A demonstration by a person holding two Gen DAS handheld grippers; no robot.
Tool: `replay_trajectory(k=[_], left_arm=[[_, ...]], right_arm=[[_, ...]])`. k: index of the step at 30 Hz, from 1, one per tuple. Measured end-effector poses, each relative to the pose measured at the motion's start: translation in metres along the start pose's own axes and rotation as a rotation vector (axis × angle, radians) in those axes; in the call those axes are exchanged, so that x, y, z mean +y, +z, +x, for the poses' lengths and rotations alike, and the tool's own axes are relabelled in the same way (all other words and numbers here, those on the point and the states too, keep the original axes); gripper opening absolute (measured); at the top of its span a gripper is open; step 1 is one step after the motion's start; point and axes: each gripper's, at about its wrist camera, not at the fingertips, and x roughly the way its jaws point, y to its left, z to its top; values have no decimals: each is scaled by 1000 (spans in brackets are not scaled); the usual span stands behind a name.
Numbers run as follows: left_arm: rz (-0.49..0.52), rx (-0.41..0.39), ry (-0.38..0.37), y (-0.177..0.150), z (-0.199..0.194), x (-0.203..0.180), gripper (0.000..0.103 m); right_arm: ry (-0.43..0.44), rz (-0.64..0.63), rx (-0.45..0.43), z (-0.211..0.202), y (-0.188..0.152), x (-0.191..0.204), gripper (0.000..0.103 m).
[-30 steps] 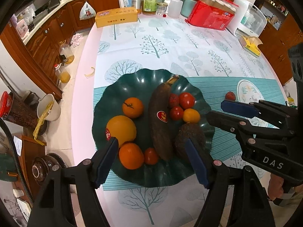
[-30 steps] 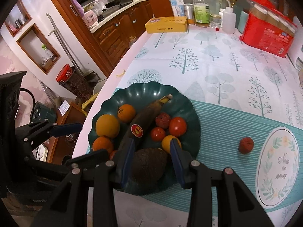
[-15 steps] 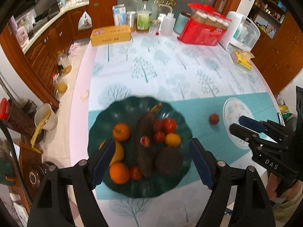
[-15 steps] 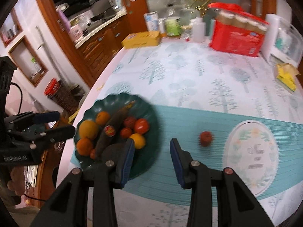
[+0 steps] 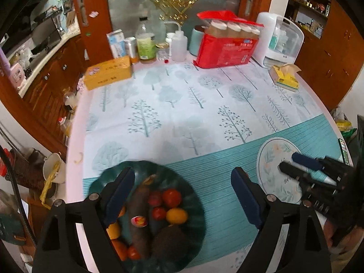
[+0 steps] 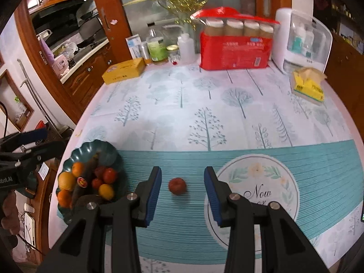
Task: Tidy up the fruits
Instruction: 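Grasp the small red-brown fruit with the right tool, then carry the red-brown fruit onto the green plate and open the right tool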
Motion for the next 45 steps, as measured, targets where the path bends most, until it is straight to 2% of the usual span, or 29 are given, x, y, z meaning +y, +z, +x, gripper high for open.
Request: replay_trajectory(k=[5, 10, 13, 19, 27, 30, 35, 45], left_arm=[[-17, 70, -5, 6, 45, -22, 86], [-26, 129, 8, 4, 82, -35, 86], [-37, 159, 18, 3, 98, -36, 86], [-58, 192, 33, 3, 116, -38, 86], [-69, 215, 38, 2, 126, -35, 86], [-75, 220, 36, 1, 126, -32, 86], [-70, 223, 25, -1, 122, -30, 86], [-21, 202, -16, -14, 92, -35, 87]], right_arm=[[22, -19, 56, 31, -14, -8, 39], [86, -53, 124, 63, -28, -7, 39], [130, -70, 143, 76, -30, -5, 39], [155, -128, 180, 101, -31, 4, 39], [151, -152, 183, 118, -32, 6, 39], [153, -150, 186, 119, -30, 6, 33], [148, -118, 197, 120, -29, 4, 32], [99, -80, 158, 91, -25, 6, 32]])
